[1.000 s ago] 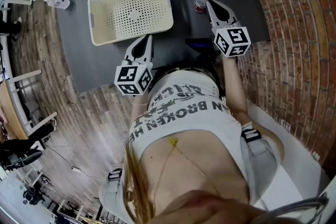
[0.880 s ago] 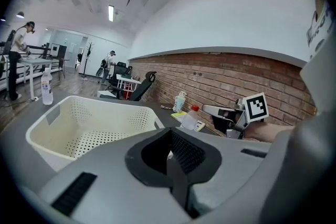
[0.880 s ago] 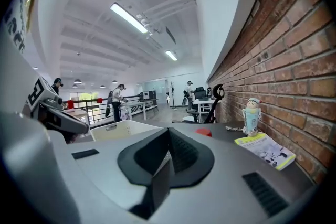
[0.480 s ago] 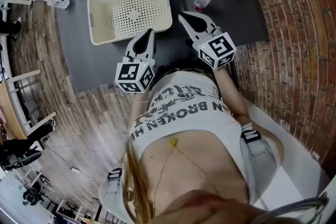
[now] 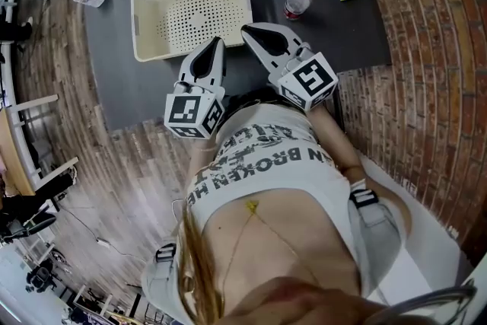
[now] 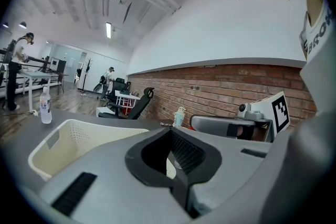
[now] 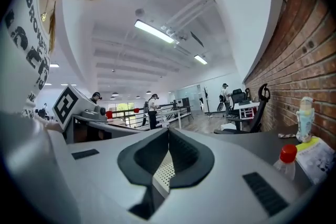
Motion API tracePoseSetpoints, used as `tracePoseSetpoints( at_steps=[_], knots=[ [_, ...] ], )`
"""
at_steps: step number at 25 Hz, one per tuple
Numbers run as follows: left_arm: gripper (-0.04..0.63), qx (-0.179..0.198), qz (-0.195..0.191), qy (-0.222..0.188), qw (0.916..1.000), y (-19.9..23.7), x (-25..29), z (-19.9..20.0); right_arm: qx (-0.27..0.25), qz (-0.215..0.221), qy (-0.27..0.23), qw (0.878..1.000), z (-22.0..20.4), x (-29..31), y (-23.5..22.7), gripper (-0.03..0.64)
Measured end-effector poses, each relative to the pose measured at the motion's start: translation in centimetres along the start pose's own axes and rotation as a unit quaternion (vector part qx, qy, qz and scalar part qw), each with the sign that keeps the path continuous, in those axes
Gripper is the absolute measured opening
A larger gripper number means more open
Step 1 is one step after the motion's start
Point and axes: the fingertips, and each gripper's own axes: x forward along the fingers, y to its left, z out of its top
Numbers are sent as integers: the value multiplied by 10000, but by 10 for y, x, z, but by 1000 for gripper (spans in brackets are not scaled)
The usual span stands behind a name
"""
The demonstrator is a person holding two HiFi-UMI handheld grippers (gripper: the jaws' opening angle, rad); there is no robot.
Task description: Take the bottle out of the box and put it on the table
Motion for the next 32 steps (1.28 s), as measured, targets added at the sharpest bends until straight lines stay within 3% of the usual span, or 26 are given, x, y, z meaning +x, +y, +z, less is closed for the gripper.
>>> tracePoseSetpoints(
  at_steps=[12,23,32],
  knots=[
    [5,191,83,-146,9997,2,-3,11,-549,246,155,9981,8,12,26,9],
    [5,172,172,-54,9997,7,-5,5,-617,492,275,9965,2,19,39,9],
    [5,177,166,38,9997,9,-4,-1,-614,385,398,9966,-2,19,33,9]
  ],
)
